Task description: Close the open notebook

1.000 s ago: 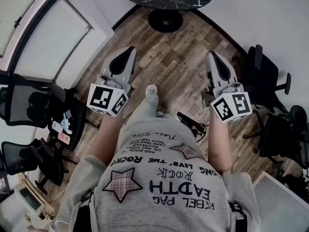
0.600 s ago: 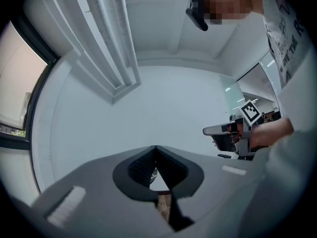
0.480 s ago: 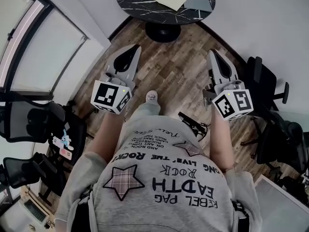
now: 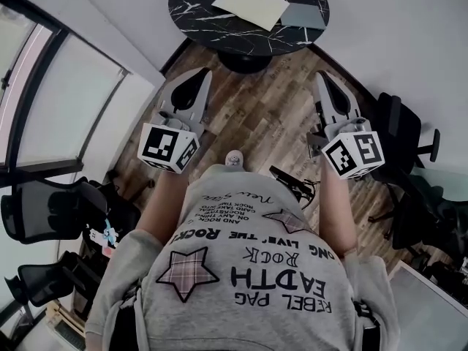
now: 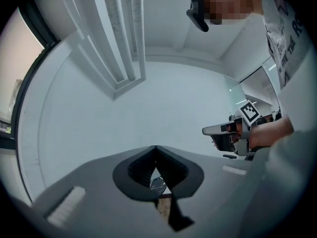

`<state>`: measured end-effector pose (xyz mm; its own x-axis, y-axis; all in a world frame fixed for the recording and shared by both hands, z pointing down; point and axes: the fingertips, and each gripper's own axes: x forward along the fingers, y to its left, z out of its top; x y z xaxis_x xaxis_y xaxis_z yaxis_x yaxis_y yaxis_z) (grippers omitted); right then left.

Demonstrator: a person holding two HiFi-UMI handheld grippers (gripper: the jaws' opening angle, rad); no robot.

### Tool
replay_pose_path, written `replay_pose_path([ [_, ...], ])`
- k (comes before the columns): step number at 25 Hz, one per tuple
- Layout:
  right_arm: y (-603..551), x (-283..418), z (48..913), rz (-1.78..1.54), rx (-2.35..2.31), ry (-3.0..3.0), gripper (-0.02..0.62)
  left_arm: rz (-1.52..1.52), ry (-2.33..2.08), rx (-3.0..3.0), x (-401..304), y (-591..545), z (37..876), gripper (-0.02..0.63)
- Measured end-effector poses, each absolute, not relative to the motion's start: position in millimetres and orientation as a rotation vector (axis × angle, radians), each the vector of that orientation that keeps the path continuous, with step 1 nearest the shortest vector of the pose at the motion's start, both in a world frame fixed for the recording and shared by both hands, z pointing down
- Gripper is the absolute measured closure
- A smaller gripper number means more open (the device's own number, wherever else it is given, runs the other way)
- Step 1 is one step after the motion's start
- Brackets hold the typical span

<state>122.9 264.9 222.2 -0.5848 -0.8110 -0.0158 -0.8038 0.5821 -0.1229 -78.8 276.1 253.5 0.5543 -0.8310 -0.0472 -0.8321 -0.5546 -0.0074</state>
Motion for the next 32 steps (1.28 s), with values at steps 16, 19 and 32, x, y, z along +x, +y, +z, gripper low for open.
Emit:
replay_pose_path([
  [16,193,102,228,-0.190,-1.402,2.728,0.583,0.134,1.498,-2.745,-112,201,249,0.609],
  [19,177,102,230,-0.199,-1.398,2.727,0.583,0.126,1.525,-2.752,-116,188,257,0.609],
  [32,32,92,250,-0.290,-1.268,2.783,0.583,0.077,1.665,-2.718,-122,73,275,0.609],
])
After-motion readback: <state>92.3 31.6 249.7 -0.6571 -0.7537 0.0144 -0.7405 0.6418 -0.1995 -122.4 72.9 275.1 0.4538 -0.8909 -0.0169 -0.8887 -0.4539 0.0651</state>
